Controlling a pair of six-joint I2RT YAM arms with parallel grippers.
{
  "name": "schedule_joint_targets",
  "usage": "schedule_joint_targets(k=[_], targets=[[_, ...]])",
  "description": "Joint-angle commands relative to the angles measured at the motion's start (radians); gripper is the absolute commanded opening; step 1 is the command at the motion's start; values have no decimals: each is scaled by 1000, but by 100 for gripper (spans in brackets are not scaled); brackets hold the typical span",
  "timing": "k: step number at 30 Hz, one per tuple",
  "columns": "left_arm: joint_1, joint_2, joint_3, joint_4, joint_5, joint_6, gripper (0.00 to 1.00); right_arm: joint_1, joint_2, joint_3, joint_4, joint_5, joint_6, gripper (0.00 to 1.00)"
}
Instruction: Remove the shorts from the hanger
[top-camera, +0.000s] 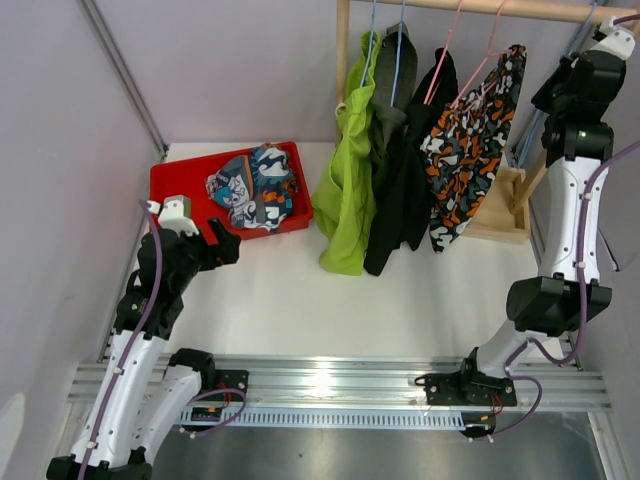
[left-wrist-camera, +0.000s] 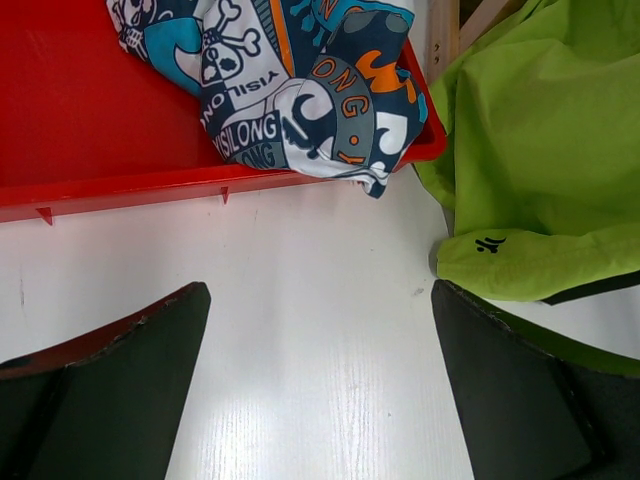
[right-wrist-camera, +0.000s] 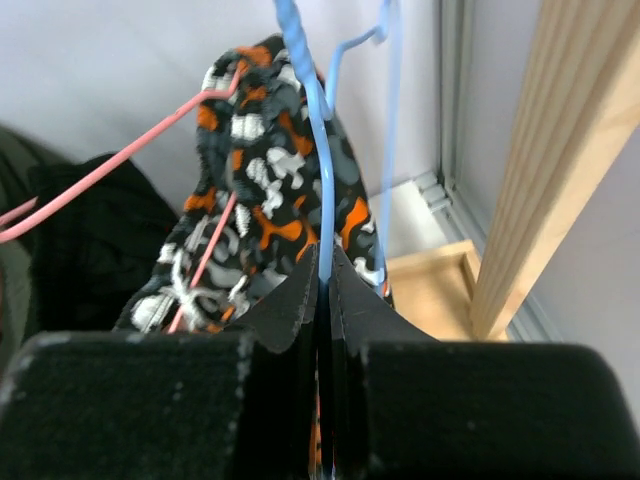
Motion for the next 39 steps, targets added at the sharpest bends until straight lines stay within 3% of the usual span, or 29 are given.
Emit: schedule_joint_targets(k=[1,7,8,9,10,11,19,25,27,33,39], targets=[[-4,-11,-8,24,8,-9,99,-16,-86,-52,59,4,1,0],[-4,-9,-12,24,7,-10,99,-16,-193,-149,55,14,18,3],[-4,-11,-12,24,5,-10,99,-16,-208,-160,55,17,21,38],[-4,-11,-12,21,5,-9,99,-16,-225,-172,58,20,19,58],[-4,-13,-14,20,5,-9,100,-16,-254,-187,58,33,21,84],[-4,-14,-15,20,4,-7,99,-16,-267,-192,56,45,19,99],[-4,-14,-12,17,2,-6,99,-18,-376,-180,21,128,21,99],[-6,-14,-15,17,2,-6,99,0,-399,-157,33,-18,105,100],[-7,-11,-14,17,1,-6,99,39,-367,-151,49,-77,136,99],[-19,-17,-12,12,-9,-4,99,178,-224,-48,23,-67,98,99],[-29,-22,-14,7,-35,-4,99,217,-118,-10,27,-32,90,99]])
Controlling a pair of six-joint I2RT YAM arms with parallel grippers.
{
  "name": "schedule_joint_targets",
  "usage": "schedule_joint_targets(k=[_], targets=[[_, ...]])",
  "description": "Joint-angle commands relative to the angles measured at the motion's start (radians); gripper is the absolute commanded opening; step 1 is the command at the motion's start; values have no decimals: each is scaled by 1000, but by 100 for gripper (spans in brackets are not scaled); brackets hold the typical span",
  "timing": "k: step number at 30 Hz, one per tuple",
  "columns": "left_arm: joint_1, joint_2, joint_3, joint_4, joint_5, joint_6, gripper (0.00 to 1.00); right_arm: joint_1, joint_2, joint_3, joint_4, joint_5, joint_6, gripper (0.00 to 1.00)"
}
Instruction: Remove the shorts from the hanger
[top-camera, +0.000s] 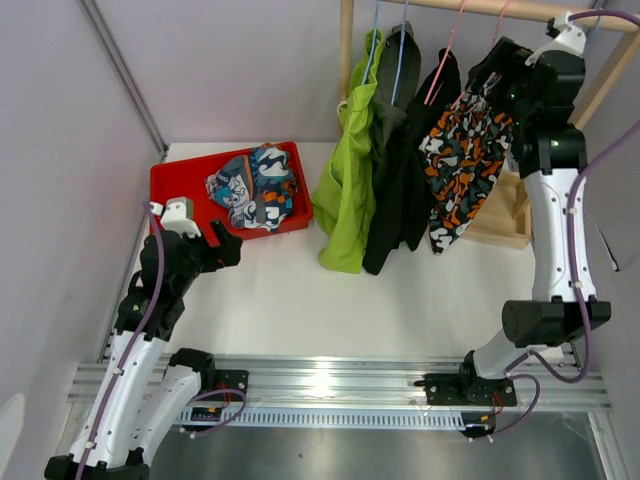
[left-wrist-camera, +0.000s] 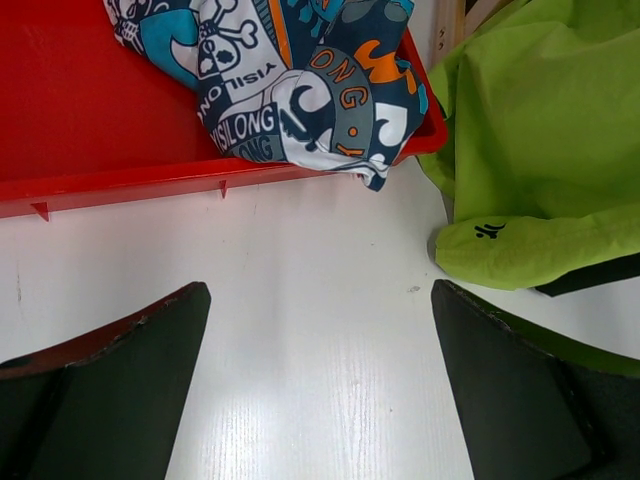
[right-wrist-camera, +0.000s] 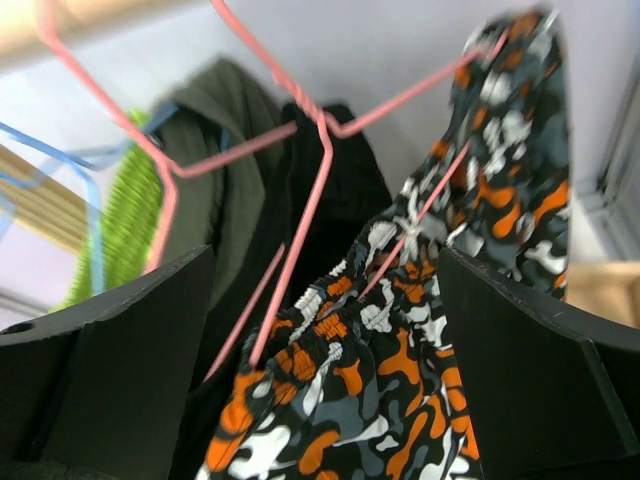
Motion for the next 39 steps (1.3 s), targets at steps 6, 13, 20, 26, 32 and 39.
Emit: schedule_joint_targets(k=[6,13,20,26,32,39], targets=[[-12,-18,-1,9,-17,-5,99,18,65,47,33,34,-14,98],[-18,-21,-1,9,-17,-5,99,41,102,29,83,58,-15,96],[-20,-20,-1,7,-18,-5,100,67,163,47,103,72,-12,81],[-23,-19,-2,9,-14,-3,99,69,171,47,114,97,-9,30],[-25,-13,-4,10,-11,-3,99,69,131,44,91,129,-41,0],[-43,-23,-8,39,84,12,99,67,24,29,74,175,-95,0]])
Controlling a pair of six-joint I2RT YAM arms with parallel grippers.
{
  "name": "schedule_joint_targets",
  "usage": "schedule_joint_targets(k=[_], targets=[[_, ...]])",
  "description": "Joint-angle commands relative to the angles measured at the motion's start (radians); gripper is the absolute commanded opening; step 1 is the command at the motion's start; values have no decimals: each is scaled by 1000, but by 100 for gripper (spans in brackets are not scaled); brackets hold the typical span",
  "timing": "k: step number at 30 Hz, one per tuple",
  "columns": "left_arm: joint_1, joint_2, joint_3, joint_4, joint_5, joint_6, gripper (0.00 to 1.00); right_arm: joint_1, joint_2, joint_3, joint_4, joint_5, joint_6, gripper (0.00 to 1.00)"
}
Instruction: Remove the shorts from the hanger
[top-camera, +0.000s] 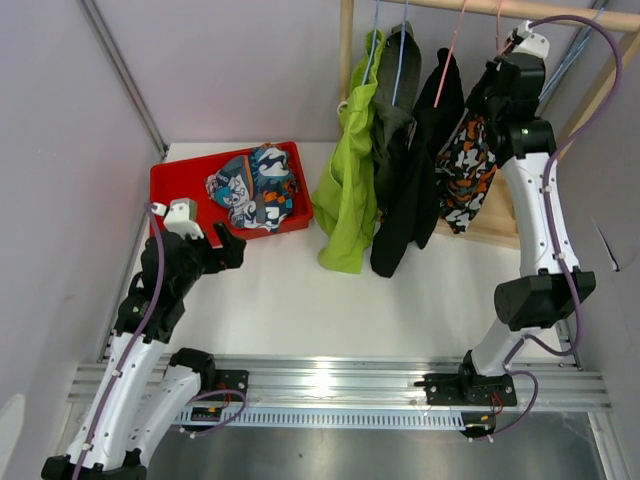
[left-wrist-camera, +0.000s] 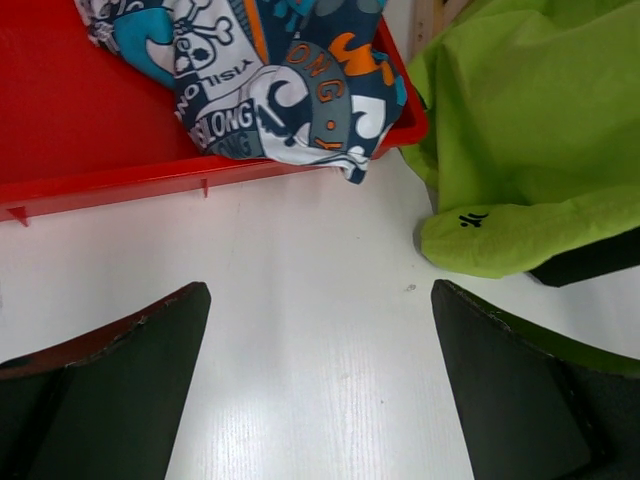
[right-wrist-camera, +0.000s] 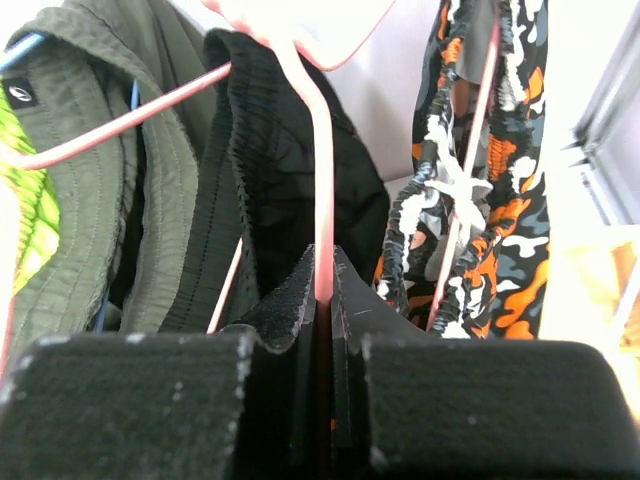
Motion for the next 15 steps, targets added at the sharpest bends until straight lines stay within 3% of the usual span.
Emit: schedule_joint_targets(k=[1,10,15], targets=[[-22,-17,-13,54,97,16,100,-2,-144,25,62,59,-56,0],[-174,-11,51,127,137,58,99,-36,-291,47,16,41,-45,0],[-396,63,203,216,188,46,100,-32,-401,-73,8,12,5,0]])
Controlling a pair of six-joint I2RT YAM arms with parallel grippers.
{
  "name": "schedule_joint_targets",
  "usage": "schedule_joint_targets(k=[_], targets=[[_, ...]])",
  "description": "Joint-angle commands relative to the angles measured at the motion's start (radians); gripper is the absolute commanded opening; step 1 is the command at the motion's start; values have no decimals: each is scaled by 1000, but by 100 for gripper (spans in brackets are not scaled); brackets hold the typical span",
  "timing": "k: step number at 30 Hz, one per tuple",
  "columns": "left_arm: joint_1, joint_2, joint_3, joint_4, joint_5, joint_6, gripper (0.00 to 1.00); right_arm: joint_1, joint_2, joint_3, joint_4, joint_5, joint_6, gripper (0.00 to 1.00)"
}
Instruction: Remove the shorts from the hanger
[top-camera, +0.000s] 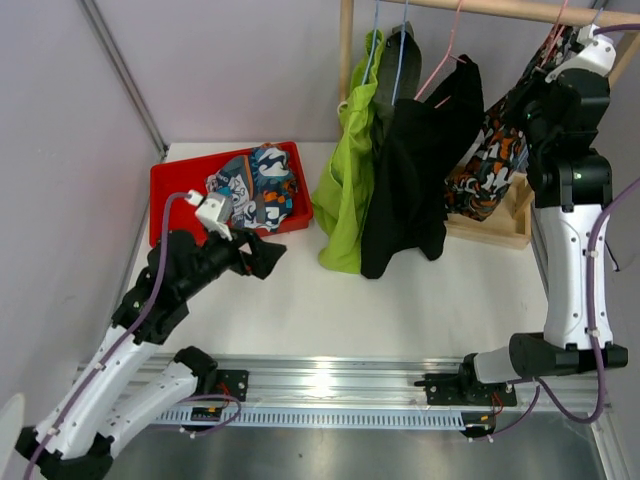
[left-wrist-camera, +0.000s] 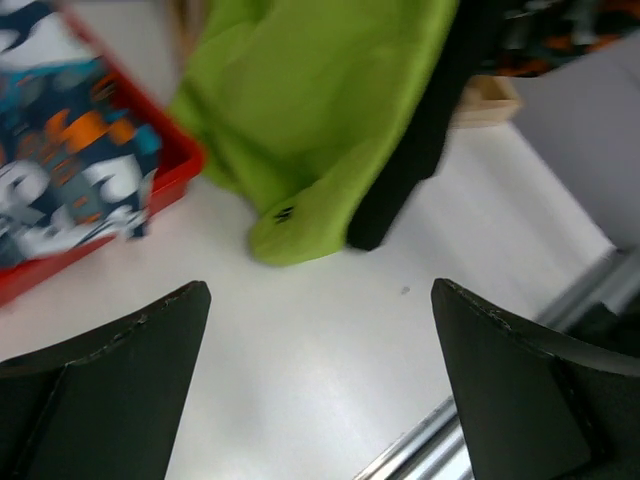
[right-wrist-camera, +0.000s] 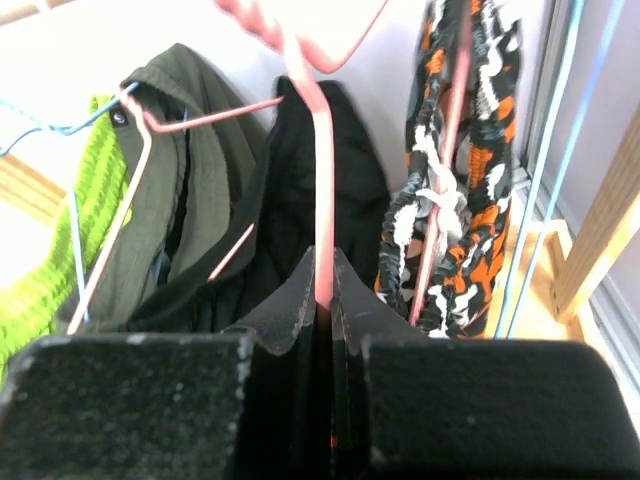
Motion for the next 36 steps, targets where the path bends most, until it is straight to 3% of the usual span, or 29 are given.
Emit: schedule_joint_targets(k=[1,5,8,11,19,26,35,36], targets=[[-141,59,133,167,68,14,100,12,-145,-51,141,-15,31,0],[-393,163,192,282,120,48,99,46,-267,-181,137,-48,97,0],[-570,261,209,357,79,98,100,76,-325,-249,121,-60,143,0],[-676,336,238,459,21,118,99,99,-380,-269,88,-74,179,0],[-820,605,344,592,-47,176,100,109,-474,-225,-18,-154,235,0],[-931,787,500,670,-80,215,99,109,-563,-297,-41,-206,311,0],[-968,961,629,740,-64,204,99,107,-610,-307,-66,-258,367,0],[-968,982,634,744,-70,193,93,107,-612,-301,-72,-265,366,0]])
